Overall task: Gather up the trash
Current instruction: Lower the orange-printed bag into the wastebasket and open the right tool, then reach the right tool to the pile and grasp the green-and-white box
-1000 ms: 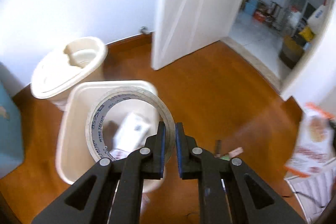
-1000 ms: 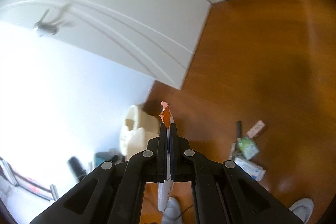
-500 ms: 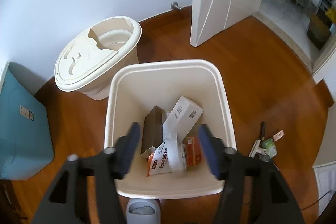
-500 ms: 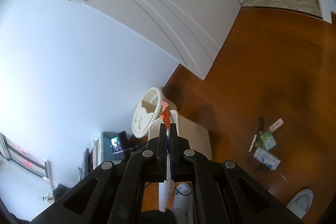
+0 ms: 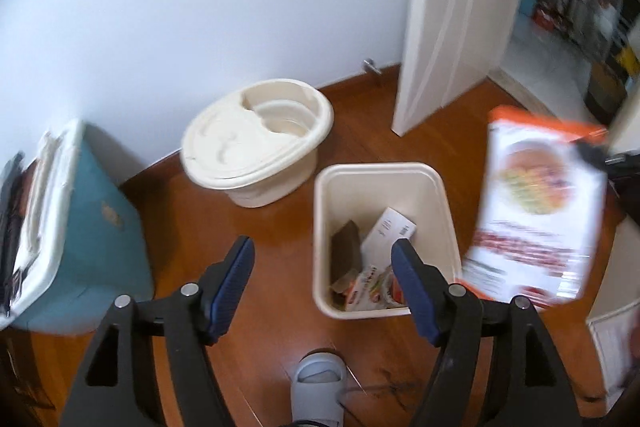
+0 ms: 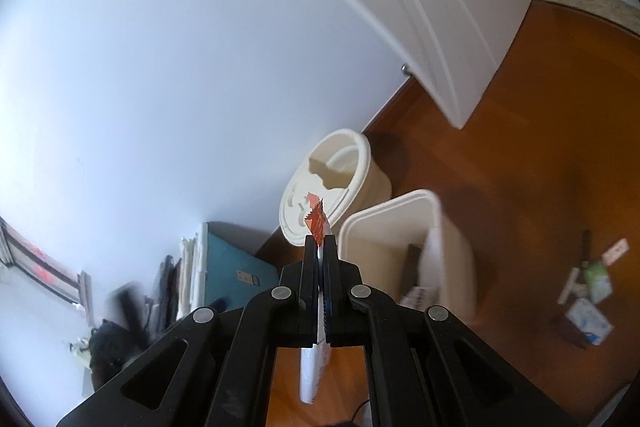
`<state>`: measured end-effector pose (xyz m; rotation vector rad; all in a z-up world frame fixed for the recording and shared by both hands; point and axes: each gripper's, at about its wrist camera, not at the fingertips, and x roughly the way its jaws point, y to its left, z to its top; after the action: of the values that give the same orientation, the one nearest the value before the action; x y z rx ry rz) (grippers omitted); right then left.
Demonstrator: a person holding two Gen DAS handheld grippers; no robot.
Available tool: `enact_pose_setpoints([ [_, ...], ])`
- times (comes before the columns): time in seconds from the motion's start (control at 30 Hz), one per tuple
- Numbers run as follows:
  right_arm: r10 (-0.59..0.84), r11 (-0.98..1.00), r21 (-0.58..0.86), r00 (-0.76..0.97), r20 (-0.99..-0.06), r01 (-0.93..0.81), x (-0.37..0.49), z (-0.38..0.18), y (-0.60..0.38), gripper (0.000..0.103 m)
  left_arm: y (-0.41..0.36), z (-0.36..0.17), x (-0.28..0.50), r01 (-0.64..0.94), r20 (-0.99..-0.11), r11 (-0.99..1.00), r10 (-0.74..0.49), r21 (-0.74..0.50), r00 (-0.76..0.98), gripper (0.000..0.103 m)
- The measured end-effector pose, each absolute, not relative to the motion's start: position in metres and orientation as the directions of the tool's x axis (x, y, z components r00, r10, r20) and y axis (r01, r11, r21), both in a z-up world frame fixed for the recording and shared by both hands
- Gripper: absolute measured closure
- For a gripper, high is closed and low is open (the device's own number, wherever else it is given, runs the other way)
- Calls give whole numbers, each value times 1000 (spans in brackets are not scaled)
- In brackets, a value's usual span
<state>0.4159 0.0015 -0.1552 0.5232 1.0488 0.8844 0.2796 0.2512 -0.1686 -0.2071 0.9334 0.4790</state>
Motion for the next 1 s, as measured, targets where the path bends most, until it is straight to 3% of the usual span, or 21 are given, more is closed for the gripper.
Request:
enact_pose_setpoints([
  [0.3,722,686,652,189,-666,-322,427,-239,103,95,304,-159,252,-598,-801,792,276,-123,531,31],
  [0.37,663,739,608,159,-731,-289,434,-260,112,69,306,-161,255,-597,-805,793,272,-122,527,31],
  [0.4,642,758,592,152,-751,-273,437,-268,111,42,306,-163,256,-596,-807,793,266,-127,527,31],
  [0.43,631,767,585,151,-761,-262,439,-272,109,22,305,-164,257,-593,-808,794,259,-133,529,31],
  [0.47,625,772,577,153,-766,-265,440,-273,105,19,304,-165,258,-589,-811,798,255,-131,526,31],
  [0.63,652,728,577,113,-750,-372,439,-246,66,19,294,-168,262,-575,-814,809,252,-118,522,31],
  [0.77,587,712,458,92,-805,-533,438,-222,-9,19,262,-171,274,-521,-813,849,237,-93,532,31],
  [0.9,393,754,271,81,-916,-598,439,-258,-92,19,214,-181,299,-473,-811,875,201,-103,549,31],
  [1.0,245,798,158,73,-967,-581,445,-318,-141,19,161,-194,323,-385,-793,920,177,-78,583,31],
])
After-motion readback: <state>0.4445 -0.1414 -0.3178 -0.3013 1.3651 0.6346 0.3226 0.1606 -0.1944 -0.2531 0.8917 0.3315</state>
